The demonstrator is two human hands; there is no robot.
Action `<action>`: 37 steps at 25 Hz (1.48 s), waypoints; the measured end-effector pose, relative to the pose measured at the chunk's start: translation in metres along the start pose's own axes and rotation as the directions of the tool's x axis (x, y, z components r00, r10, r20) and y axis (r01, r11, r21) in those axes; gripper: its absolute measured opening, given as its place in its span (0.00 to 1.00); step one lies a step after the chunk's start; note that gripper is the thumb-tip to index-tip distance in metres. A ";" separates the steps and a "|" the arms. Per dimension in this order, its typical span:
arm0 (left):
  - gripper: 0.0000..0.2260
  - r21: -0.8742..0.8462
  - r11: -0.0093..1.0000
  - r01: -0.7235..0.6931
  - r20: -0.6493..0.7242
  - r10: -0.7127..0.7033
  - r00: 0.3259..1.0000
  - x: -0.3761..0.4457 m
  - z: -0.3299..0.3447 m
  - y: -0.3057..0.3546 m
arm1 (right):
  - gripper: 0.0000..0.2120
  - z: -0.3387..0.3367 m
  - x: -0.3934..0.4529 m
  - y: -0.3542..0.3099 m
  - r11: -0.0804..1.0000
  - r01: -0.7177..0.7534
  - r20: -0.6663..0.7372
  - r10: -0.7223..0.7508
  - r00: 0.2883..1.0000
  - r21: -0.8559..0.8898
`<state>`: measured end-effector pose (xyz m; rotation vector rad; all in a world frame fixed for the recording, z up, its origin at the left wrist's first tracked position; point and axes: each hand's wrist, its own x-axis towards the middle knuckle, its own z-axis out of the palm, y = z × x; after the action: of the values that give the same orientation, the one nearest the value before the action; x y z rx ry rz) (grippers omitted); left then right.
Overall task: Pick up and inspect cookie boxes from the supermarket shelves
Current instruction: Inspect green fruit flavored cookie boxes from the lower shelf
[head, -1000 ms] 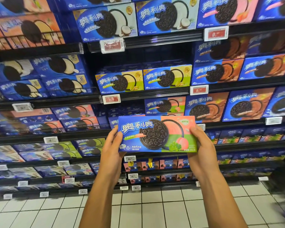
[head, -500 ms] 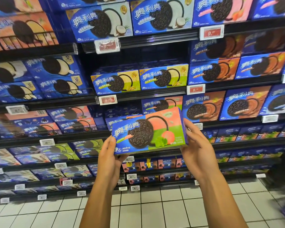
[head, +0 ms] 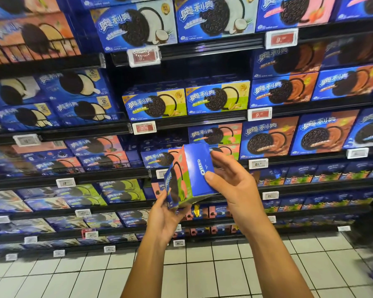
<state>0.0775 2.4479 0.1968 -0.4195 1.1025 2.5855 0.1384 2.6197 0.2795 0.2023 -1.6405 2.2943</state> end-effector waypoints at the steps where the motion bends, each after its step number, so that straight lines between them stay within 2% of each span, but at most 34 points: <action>1: 0.15 0.000 1.000 0.003 0.003 -0.003 1.000 0.001 -0.001 0.000 | 0.26 0.001 0.000 0.000 1.000 0.005 0.005 -0.005 1.000 -0.003; 5: 0.13 0.048 0.998 -0.036 0.011 0.035 0.999 -0.003 -0.001 0.006 | 0.26 -0.004 -0.001 -0.004 1.000 -0.009 -0.013 0.009 1.000 0.014; 8: 0.09 0.083 0.990 -0.116 -0.008 0.117 0.993 -0.011 -0.001 0.023 | 0.29 -0.020 0.001 -0.009 0.990 -0.037 -0.077 0.048 0.996 0.133; 10: 0.10 0.097 0.980 -0.173 -0.013 0.175 0.984 -0.019 0.003 0.039 | 0.25 -0.033 0.003 -0.012 0.978 -0.042 -0.131 0.070 0.989 0.205; 13: 0.16 0.197 0.943 -0.269 0.109 0.251 0.962 -0.039 0.014 0.061 | 0.17 -0.046 0.006 -0.010 0.955 -0.104 -0.164 0.154 0.974 0.277; 17: 0.15 0.384 0.831 -0.404 0.285 0.309 0.907 -0.060 0.028 0.072 | 0.16 -0.051 0.009 -0.009 0.923 -0.136 -0.200 0.220 0.955 0.361; 20: 0.15 0.463 0.773 -0.433 0.275 0.339 0.900 -0.064 0.034 0.071 | 0.17 -0.048 0.009 -0.010 0.900 -0.159 -0.241 0.273 0.931 0.405; 24: 0.14 0.394 0.821 -0.413 0.245 0.339 0.908 -0.064 0.033 0.072 | 0.15 -0.046 0.009 -0.010 0.898 -0.179 -0.224 0.287 0.931 0.403; 27: 0.18 0.326 0.856 -0.401 0.235 0.338 0.912 -0.065 0.032 0.073 | 0.16 -0.048 0.009 -0.012 0.913 -0.164 -0.187 0.247 0.951 0.372; 30: 0.18 0.317 0.834 -0.452 0.222 0.398 0.890 -0.065 0.034 0.072 | 0.19 -0.048 0.008 -0.010 0.904 -0.161 -0.185 0.250 0.950 0.396; 34: 0.11 0.264 0.818 -0.512 0.270 0.447 0.853 -0.068 0.034 0.077 | 0.13 -0.047 0.008 -0.009 0.908 -0.196 -0.175 0.276 0.945 0.371; 37: 0.16 0.214 0.818 -0.534 0.309 0.462 0.831 -0.069 0.031 0.079 | 0.17 -0.046 0.009 -0.008 0.936 -0.204 -0.167 0.259 0.951 0.287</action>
<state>0.1054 2.4073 0.2940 0.3037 1.6484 2.7216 0.1362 2.6672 0.2741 -0.1742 -1.3123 2.6110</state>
